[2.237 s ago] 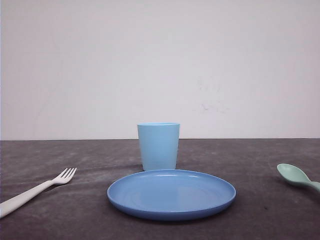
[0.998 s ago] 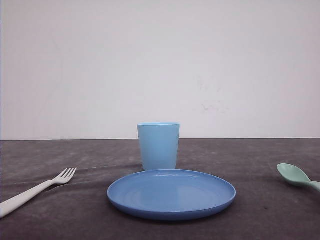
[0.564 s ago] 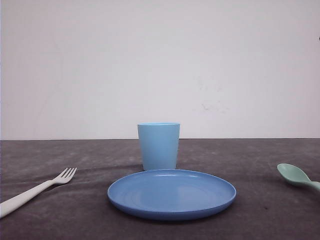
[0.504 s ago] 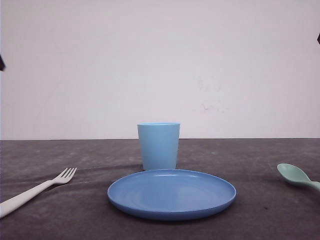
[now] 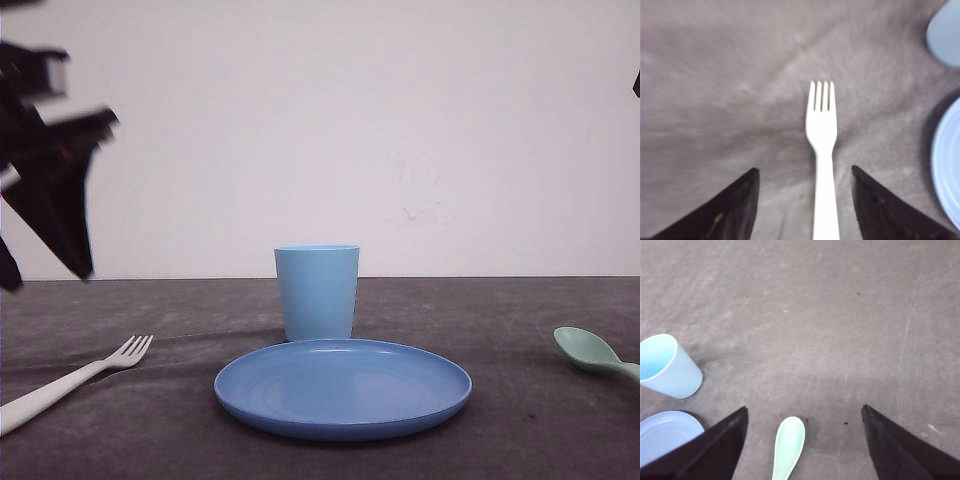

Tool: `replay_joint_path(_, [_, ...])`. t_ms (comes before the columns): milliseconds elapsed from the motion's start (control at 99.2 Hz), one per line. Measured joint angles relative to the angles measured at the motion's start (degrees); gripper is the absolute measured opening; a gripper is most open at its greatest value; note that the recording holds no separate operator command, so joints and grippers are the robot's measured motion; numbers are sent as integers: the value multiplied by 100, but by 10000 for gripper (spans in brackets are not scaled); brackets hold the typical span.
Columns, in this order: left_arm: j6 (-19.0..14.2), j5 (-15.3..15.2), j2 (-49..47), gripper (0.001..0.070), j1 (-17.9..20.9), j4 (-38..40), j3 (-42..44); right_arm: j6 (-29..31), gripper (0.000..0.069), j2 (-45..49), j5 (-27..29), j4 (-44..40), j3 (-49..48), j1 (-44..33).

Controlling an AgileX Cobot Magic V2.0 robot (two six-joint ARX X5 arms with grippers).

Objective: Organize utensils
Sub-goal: 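Lower the left gripper onto the white fork and close on its handle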

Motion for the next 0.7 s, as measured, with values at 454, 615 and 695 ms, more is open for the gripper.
replay_joint_path(454, [-328,-157,1143,320,-400,409,0,0,451,55,2,-59,0,0])
replay_joint_path(615, [-393,-164,1178,103,-452,490,0,0,451,55,2,-59,0,0])
replay_joint_path(695, [-433,-166,1178,39,-470,498,0,0,451,55,2,-70,0,0])
